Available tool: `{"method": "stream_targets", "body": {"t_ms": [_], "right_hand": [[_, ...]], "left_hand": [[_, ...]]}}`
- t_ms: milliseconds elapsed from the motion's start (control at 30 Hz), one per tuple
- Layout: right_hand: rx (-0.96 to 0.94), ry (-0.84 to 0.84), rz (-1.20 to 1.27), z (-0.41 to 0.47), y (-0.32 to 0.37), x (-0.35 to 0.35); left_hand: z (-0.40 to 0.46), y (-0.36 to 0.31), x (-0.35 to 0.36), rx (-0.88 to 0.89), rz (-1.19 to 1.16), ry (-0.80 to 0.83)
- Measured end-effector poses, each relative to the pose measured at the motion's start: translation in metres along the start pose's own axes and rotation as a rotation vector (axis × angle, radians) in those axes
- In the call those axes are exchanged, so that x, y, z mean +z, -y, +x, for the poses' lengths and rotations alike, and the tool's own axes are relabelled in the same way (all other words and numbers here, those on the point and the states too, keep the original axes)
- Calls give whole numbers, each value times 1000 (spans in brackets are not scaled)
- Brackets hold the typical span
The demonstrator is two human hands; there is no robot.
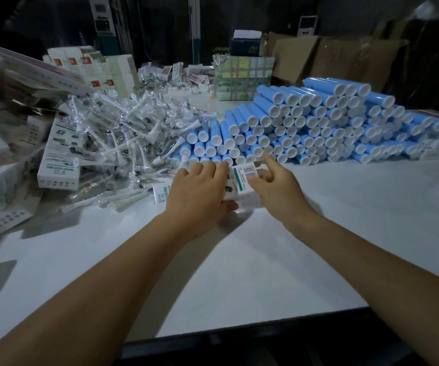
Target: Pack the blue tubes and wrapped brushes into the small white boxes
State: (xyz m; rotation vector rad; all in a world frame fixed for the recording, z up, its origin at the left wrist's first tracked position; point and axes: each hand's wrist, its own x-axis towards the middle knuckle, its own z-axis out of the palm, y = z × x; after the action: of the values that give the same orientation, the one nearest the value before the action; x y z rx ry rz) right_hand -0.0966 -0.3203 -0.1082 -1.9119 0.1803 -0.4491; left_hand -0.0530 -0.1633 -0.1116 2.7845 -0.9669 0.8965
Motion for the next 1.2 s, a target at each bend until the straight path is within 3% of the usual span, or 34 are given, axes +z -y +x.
{"method": "stream_targets", "body": {"t_ms": [267,433,567,633,667,733,800,867,1033,1133,1200], "right_hand": [[-95,-155,17,-4,-1,4],[-89,-142,53,-4,3,6],[-143,-146,-182,-2,5,-1],[-169,-278,-227,4,5,-7],[-115,-357,-124,7,6,-10],[142,-375,338,10,10,-13],[453,-133,905,9,12,-12],[497,55,1062,4,14,-10],[168,19,882,-1,13,-2],[13,-77,504,-7,11,0],[-172,-130,125,-12,12,2]], "left_hand": [[1,-6,-2,-52,6,-25],[2,-10,-2,-49,42,-31],[3,-11,-3,-57,16,-11],[3,-10,-4,-67,-20,-13],[3,-9,-6,-78,-41,-16],[4,-8,-8,-96,-65,-19],[3,-10,-10,-92,-64,-13],[2,-12,-10,-71,-59,0],[1,-16,-14,-49,-49,-2],[0,-20,-15,-47,-31,8],[-1,-23,-17,-36,-15,9]]}}
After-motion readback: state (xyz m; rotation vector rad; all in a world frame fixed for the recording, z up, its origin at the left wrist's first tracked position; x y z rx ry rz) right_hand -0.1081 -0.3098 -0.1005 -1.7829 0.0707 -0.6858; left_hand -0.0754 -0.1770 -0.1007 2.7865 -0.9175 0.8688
